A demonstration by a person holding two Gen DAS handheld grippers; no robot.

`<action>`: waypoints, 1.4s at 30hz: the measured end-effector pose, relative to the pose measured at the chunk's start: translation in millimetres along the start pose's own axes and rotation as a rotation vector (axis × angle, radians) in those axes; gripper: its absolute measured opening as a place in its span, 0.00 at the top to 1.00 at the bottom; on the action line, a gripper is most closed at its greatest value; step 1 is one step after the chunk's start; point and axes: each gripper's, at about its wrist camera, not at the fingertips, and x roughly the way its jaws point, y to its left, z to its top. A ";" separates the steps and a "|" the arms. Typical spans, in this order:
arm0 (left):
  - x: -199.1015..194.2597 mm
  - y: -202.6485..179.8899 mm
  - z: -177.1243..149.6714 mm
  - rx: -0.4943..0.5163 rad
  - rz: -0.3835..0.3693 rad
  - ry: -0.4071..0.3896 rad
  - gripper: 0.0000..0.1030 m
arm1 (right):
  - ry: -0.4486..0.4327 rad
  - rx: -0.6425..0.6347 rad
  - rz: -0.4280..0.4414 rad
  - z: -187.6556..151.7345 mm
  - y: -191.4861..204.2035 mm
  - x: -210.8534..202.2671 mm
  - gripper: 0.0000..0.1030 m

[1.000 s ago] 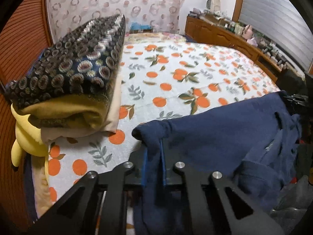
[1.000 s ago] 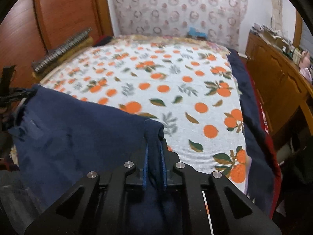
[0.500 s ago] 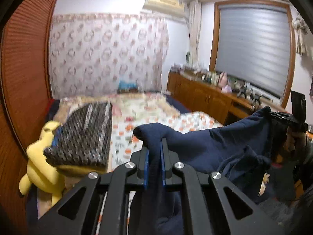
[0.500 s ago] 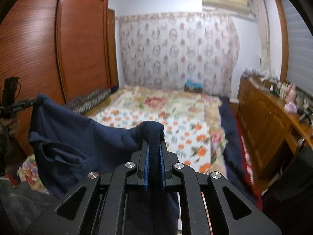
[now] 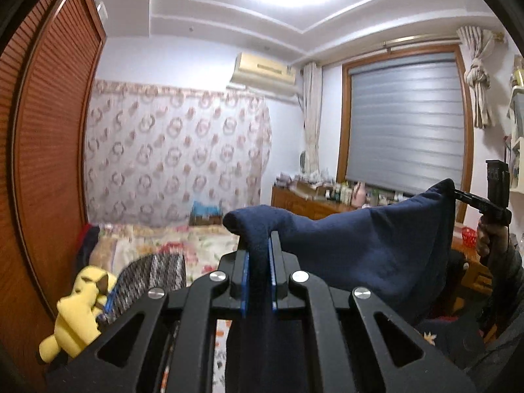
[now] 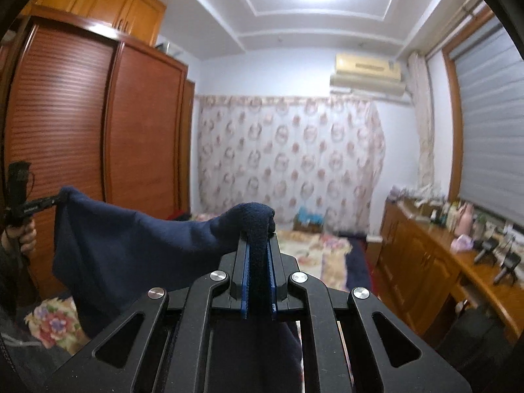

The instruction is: Fold small clothes

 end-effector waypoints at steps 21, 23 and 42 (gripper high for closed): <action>310.5 101.8 -100.7 -0.021 0.159 0.392 0.82 | 0.478 0.033 -0.252 -113.6 -113.6 337.7 0.81; 327.2 103.2 -114.5 -0.013 0.179 0.445 0.68 | 0.529 0.094 -0.259 -144.6 -126.9 362.1 0.80; 268.2 65.5 -180.2 -0.048 0.124 0.628 0.55 | 0.642 0.185 -0.090 -229.1 -95.5 291.9 0.52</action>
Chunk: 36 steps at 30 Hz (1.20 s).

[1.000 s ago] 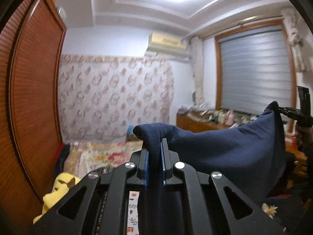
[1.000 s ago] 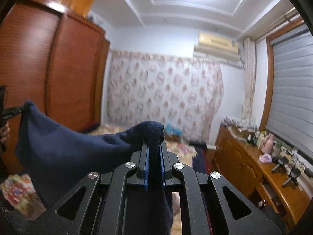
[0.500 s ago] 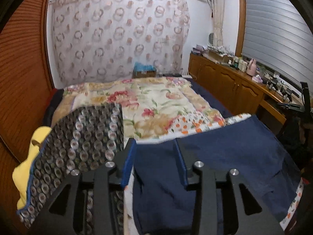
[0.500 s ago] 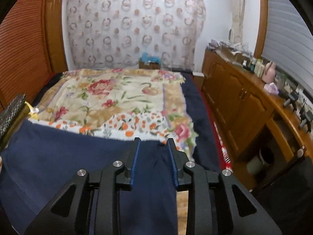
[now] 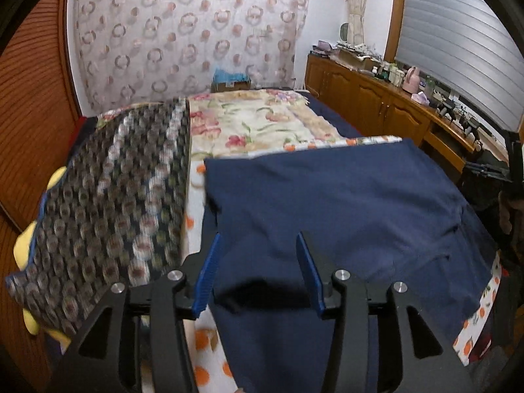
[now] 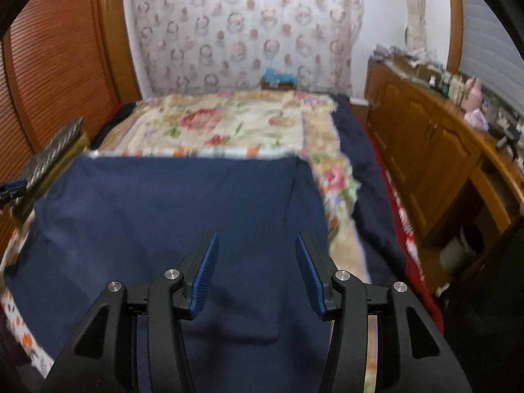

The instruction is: Fold small clothes

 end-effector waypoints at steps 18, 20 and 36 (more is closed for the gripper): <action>25.3 -16.7 -50.9 -0.033 0.053 0.099 0.55 | 0.081 0.001 -0.051 -48.7 6.4 32.0 0.52; 29.4 -15.8 -47.5 -0.039 0.071 0.107 0.55 | 0.076 -0.002 -0.057 -50.0 8.7 32.3 0.52; 24.7 -9.4 -42.4 -0.031 0.121 0.050 0.99 | 0.073 -0.001 -0.055 -52.4 7.9 32.1 0.52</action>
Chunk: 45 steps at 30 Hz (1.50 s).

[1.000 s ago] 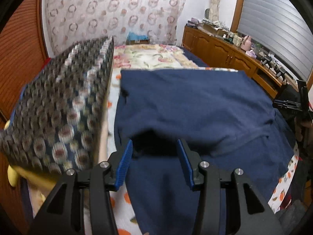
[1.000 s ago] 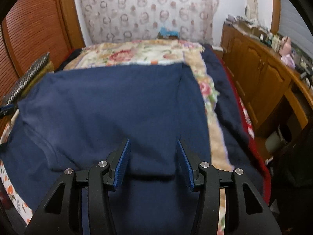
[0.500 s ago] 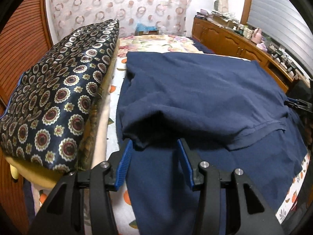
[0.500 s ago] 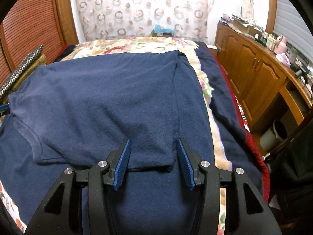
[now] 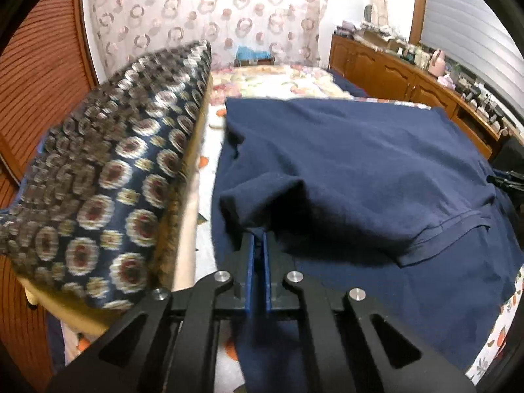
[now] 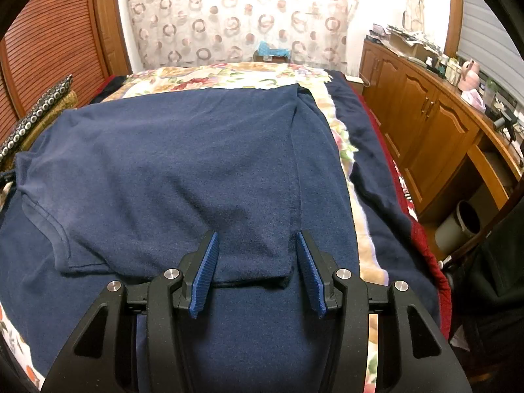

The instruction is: Fold small clothes

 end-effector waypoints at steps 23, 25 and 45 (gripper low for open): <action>-54.2 3.8 -3.5 -0.037 -0.058 -0.128 0.99 | -0.078 0.026 0.002 6.3 -15.1 -26.1 0.94; -61.4 2.4 -2.5 -0.034 -0.065 -0.144 0.99 | -0.117 0.035 0.011 11.9 -18.0 -39.3 0.95; -136.2 -6.8 -54.6 -0.020 -0.112 -0.195 0.99 | -0.225 -0.007 0.034 -1.3 -26.7 -148.8 0.96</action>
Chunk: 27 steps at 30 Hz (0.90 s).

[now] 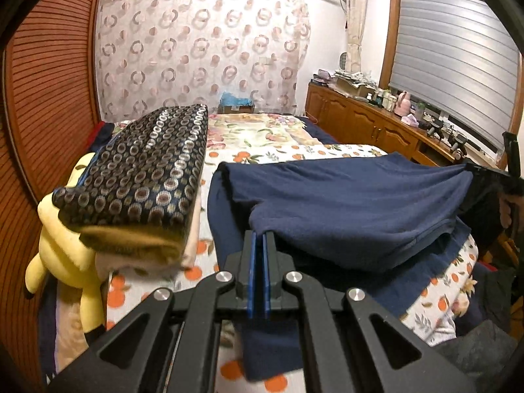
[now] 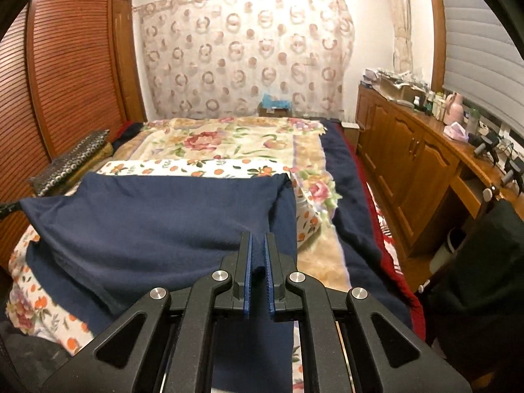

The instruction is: Fold small clothes

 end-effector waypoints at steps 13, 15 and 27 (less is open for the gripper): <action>14.1 -0.2 -45.2 -0.030 0.024 0.109 0.99 | 0.129 0.014 -0.030 -49.9 -1.6 27.5 0.96; 14.3 -0.5 -46.2 -0.033 0.021 0.115 0.99 | 0.141 0.017 -0.033 -54.9 -1.7 30.7 0.96; 1.9 -1.7 -46.8 -0.033 0.036 0.102 0.99 | 0.157 0.000 -0.043 -60.8 0.7 33.0 0.95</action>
